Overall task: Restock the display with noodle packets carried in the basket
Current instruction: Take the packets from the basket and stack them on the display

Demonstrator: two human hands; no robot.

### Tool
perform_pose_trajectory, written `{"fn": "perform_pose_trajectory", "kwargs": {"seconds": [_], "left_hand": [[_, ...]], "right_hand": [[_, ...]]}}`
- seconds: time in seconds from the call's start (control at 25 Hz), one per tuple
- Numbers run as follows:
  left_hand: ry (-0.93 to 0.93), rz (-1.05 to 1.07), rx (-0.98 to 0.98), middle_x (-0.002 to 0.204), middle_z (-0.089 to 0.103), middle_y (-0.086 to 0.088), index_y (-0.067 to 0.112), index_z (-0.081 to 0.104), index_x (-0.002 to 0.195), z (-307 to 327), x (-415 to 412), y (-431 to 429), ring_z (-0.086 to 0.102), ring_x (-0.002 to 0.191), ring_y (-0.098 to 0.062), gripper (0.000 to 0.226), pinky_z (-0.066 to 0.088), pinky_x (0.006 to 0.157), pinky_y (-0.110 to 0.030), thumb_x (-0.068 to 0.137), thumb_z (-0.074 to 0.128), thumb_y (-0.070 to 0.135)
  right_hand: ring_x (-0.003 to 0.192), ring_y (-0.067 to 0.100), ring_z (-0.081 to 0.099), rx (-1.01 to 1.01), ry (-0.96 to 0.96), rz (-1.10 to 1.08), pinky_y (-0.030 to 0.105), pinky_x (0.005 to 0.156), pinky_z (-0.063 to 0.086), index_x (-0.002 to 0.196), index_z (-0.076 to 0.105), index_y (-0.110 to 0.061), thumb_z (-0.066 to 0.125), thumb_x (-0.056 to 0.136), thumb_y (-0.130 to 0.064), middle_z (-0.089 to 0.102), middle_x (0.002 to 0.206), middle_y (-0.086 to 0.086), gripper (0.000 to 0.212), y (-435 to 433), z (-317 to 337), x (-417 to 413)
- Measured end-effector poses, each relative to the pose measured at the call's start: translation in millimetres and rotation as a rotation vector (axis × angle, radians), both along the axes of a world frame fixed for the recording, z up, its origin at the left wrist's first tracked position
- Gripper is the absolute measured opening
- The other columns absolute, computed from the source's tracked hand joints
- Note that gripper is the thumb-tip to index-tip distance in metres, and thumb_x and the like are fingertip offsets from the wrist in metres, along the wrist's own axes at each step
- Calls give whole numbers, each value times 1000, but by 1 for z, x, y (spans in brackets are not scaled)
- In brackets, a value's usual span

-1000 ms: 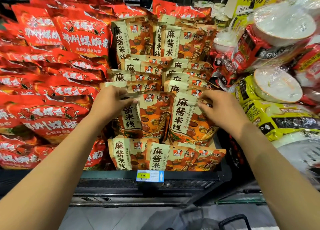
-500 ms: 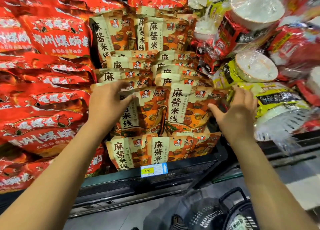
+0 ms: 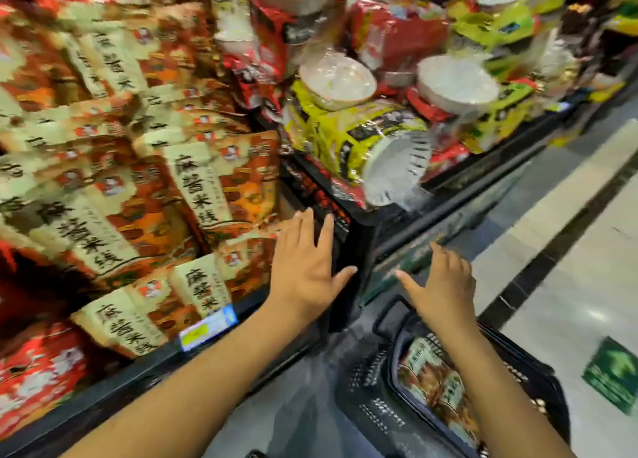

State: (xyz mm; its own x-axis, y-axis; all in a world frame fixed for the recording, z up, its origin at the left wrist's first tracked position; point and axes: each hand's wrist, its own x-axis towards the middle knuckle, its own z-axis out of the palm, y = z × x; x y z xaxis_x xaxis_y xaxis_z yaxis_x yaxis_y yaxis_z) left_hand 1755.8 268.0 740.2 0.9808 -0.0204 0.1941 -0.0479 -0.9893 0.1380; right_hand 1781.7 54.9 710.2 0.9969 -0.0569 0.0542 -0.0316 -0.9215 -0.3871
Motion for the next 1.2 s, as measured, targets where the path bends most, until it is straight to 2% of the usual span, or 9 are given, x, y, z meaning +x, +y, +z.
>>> {"fn": "perform_pose_trajectory", "kwargs": {"seconds": [0.08,0.16,0.28,0.44,0.64,0.8,0.96,1.04,1.2], "left_hand": [[189,-58,59,160,18,-23,12,16,157,-19,0,-50,17,148,-39,91,20,120,-48,91,44,68],[269,-98,77,163,9,-20,14,5,157,-34,2,-96,9,150,-35,91,15,121,-45,93,41,68],[377,-130,54,162,15,-19,15,5,157,-60,9,-166,13,150,-34,92,17,119,-44,92,40,69],[511,-173,68,162,16,-17,15,5,158,-120,13,-228,15,150,-32,93,19,119,-43,91,38,71],[641,-214,110,160,22,-15,15,7,157,-247,23,-280,24,147,-31,94,26,116,-42,90,37,73],[626,-282,177,158,27,-16,13,11,156,-365,52,-308,28,145,-29,93,31,112,-39,90,36,73],[688,-286,115,155,31,-20,11,10,156,-495,91,-343,31,142,-33,96,32,113,-40,89,39,73],[719,-277,115,153,34,-19,12,10,156,-553,109,-359,34,140,-34,101,34,112,-42,86,41,77],[780,-242,109,149,39,-20,12,20,153,-633,148,-384,37,137,-37,107,34,109,-46,78,45,84]], "right_hand": [[130,35,37,5,48,-54,47,105,36,145,38,-10,62,89,-52,45,140,14,74,-49,-10,-16],[131,34,37,-10,109,-127,46,107,35,145,38,-12,60,90,-52,45,140,12,72,-102,-21,-33],[131,34,38,-42,194,-261,45,108,35,144,40,-12,60,90,-52,46,140,13,70,-183,-43,-56],[130,35,42,33,316,-415,40,108,34,144,42,-11,64,89,-49,49,140,15,70,-250,-98,-73],[124,35,49,121,439,-539,40,100,41,141,45,-11,66,87,-47,55,135,15,68,-285,-225,-80],[119,38,50,169,487,-580,41,96,44,139,43,-6,66,87,-43,55,129,20,67,-301,-336,-65],[121,42,48,234,569,-642,42,96,44,132,41,-4,67,86,-47,53,129,24,68,-329,-464,-35],[124,41,46,239,610,-669,42,99,41,132,39,-5,67,83,-57,51,132,23,76,-345,-517,-20],[132,38,41,359,685,-750,42,106,39,145,27,-6,68,78,-64,45,143,21,98,-373,-598,10]]}}
